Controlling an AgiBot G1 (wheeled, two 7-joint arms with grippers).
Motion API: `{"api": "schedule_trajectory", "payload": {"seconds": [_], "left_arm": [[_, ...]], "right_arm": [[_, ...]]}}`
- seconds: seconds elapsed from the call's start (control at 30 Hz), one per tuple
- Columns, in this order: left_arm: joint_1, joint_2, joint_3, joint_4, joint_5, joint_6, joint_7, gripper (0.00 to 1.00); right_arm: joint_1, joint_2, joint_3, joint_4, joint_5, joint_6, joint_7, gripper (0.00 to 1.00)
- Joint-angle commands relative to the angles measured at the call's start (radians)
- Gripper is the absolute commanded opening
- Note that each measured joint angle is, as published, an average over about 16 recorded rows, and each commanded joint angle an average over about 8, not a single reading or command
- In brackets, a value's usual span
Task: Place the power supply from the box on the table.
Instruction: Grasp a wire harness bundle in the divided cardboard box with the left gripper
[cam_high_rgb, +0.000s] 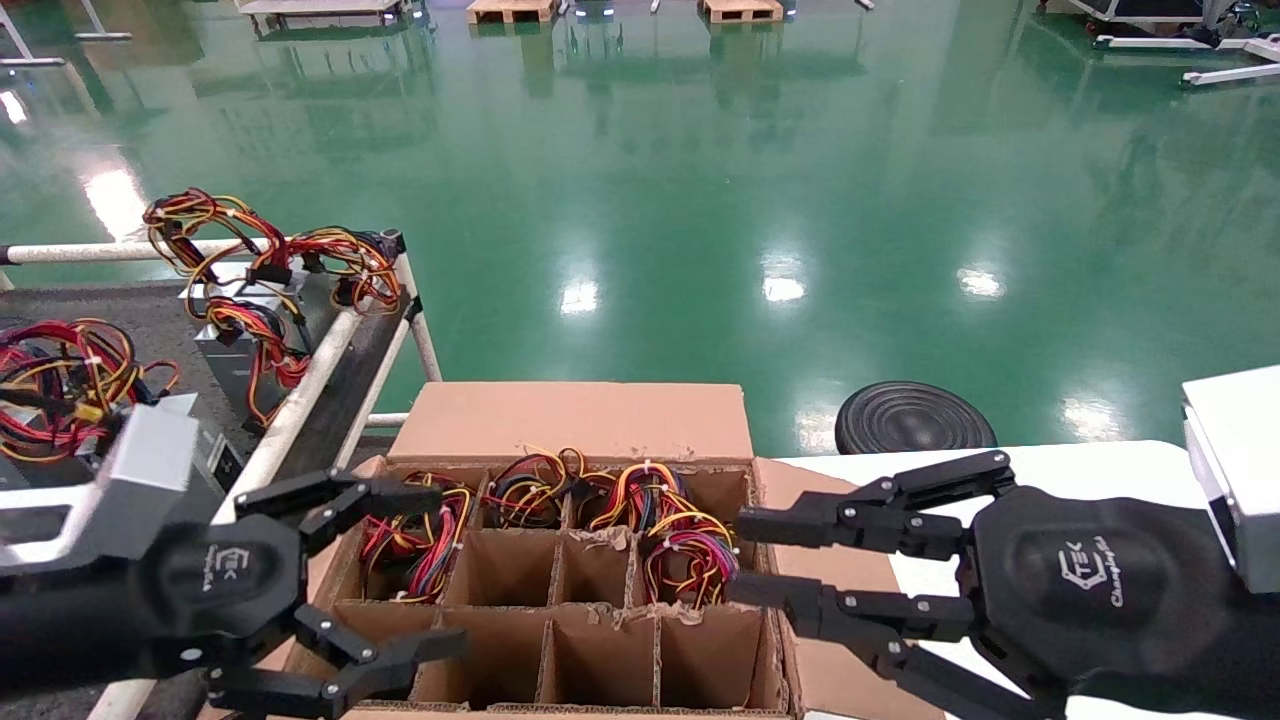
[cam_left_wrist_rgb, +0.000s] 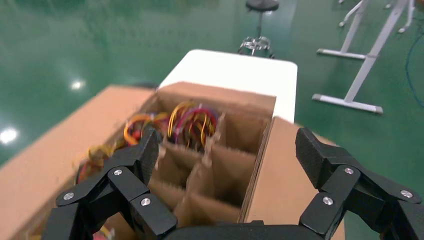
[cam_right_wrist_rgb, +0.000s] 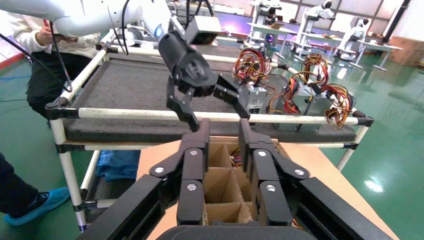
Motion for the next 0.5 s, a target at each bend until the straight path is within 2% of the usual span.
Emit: {"api": "schedule_trajectory", "payload": {"seconds": [0.03,0.5], "left_arm": [[0.004,-0.01,0.016,0.0,0.018,-0.015,-0.024,1.0],[0.045,-0.043,0.104,0.009,0.102,-0.136,-0.184,1.0]], "right_arm": [[0.0,0.0,0.0,0.0,0.0,0.0,0.0,0.0],[0.0,0.0,0.0,0.0,0.0,0.0,0.0,0.0]]}}
